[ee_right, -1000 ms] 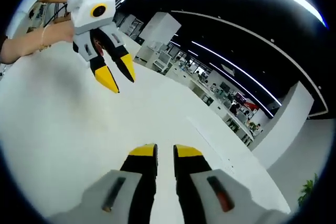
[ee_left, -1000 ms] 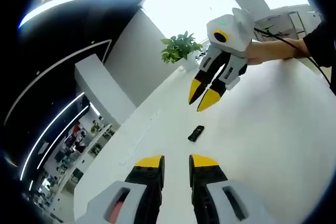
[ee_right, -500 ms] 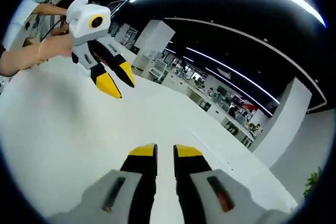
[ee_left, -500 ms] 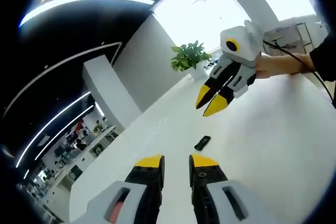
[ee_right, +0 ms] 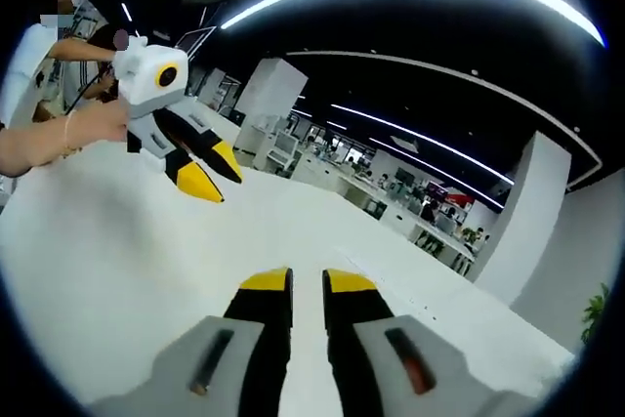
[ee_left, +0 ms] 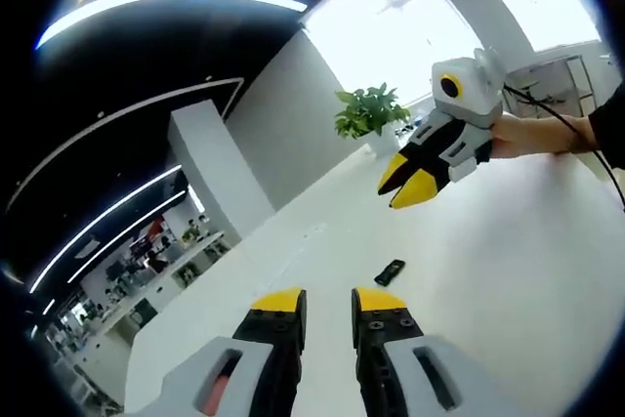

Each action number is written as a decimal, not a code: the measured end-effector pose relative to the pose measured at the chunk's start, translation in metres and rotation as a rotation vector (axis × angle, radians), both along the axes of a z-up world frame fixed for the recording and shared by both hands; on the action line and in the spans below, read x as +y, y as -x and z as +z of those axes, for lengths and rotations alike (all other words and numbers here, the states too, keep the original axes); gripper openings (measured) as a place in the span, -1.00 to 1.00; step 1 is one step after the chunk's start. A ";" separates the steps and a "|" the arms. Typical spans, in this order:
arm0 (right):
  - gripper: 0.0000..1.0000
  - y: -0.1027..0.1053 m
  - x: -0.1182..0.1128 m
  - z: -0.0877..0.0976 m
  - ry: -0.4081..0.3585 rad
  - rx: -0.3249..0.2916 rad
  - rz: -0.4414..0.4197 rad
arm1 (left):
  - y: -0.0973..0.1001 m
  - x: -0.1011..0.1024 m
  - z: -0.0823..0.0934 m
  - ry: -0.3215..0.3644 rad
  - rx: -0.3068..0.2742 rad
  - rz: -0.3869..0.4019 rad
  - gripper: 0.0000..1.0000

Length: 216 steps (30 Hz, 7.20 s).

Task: Snap the two parts of the plastic buckle together until the buckle closes and remains connected.

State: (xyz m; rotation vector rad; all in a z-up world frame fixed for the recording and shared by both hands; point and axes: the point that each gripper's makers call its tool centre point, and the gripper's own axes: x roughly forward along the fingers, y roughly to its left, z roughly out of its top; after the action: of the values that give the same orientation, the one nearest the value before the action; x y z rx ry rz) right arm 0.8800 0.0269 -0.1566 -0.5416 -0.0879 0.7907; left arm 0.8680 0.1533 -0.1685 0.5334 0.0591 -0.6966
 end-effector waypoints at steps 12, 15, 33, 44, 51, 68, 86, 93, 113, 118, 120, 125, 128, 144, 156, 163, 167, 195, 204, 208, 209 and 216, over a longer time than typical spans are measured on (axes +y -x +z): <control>-0.75 -0.003 -0.010 0.013 -0.083 0.001 -0.033 | -0.004 0.007 0.008 0.032 -0.010 0.048 -0.65; -0.75 -0.005 -0.016 0.019 -0.115 -0.015 -0.062 | -0.005 0.008 0.010 0.030 -0.016 0.059 -0.65; -0.75 -0.009 -0.023 0.013 -0.071 0.038 -0.072 | -0.009 0.017 0.014 0.082 0.005 0.115 -0.65; -0.73 -0.025 -0.006 -0.057 0.135 0.147 -0.050 | -0.009 0.016 0.011 0.061 0.009 0.119 -0.64; -0.73 -0.022 0.001 -0.075 0.167 0.190 -0.025 | -0.009 0.017 0.009 0.056 0.014 0.119 -0.64; -0.73 -0.030 -0.004 -0.090 0.210 0.203 -0.036 | -0.009 0.014 0.005 0.047 0.024 0.107 -0.64; -0.73 -0.029 0.002 -0.089 0.196 0.199 -0.021 | -0.008 0.012 0.002 0.028 0.031 0.102 -0.64; -0.73 -0.029 0.007 -0.089 0.188 0.201 -0.005 | -0.007 0.012 0.000 0.023 0.032 0.101 -0.64; -0.73 -0.026 0.007 -0.080 0.174 0.198 -0.013 | -0.009 0.014 -0.001 0.002 0.034 0.113 -0.64; -0.72 -0.022 0.004 -0.070 0.151 0.193 -0.018 | -0.011 0.016 -0.005 -0.013 0.039 0.132 -0.64; -0.72 -0.020 0.003 -0.065 0.141 0.192 -0.023 | -0.011 0.017 -0.005 -0.018 0.039 0.141 -0.64; -0.72 -0.012 -0.001 -0.051 0.093 0.193 -0.027 | -0.013 0.020 -0.008 -0.015 0.053 0.160 -0.64; -0.72 -0.008 -0.002 -0.045 0.095 0.177 -0.021 | -0.014 0.022 -0.010 -0.007 0.072 0.183 -0.65; -0.71 -0.003 -0.013 -0.026 0.031 0.203 -0.042 | -0.019 0.036 -0.007 0.043 0.086 0.286 -0.64; -0.71 0.009 -0.018 -0.006 0.007 0.182 -0.039 | -0.024 0.040 -0.010 0.059 0.084 0.352 -0.64; -0.71 0.010 -0.023 0.005 0.005 0.167 -0.057 | -0.023 0.039 0.003 0.089 0.030 0.368 -0.64; -0.71 0.012 -0.027 0.008 0.012 0.172 -0.067 | -0.021 0.040 0.013 0.110 -0.012 0.372 -0.65; -0.69 0.047 -0.015 0.037 0.001 0.131 -0.004 | -0.004 0.053 0.060 0.274 -0.109 0.396 -0.65; -0.69 0.061 -0.025 0.039 -0.027 0.117 -0.011 | 0.015 0.046 0.061 0.284 -0.079 0.367 -0.64; -0.69 0.077 -0.026 0.038 -0.036 0.100 0.012 | 0.034 0.043 0.068 0.234 -0.106 0.354 -0.64; -0.69 0.081 -0.025 0.037 -0.037 0.097 0.018 | 0.037 0.043 0.069 0.231 -0.110 0.355 -0.64; -0.67 0.114 -0.024 0.029 -0.063 0.076 0.055 | 0.081 0.049 0.069 0.273 -0.141 0.357 -0.62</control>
State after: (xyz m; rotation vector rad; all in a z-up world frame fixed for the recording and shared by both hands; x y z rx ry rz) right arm 0.7664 0.0030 -0.1278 -0.4504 -0.0571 0.8584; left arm 0.7872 0.2023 -0.0998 0.2969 -0.0711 -0.3095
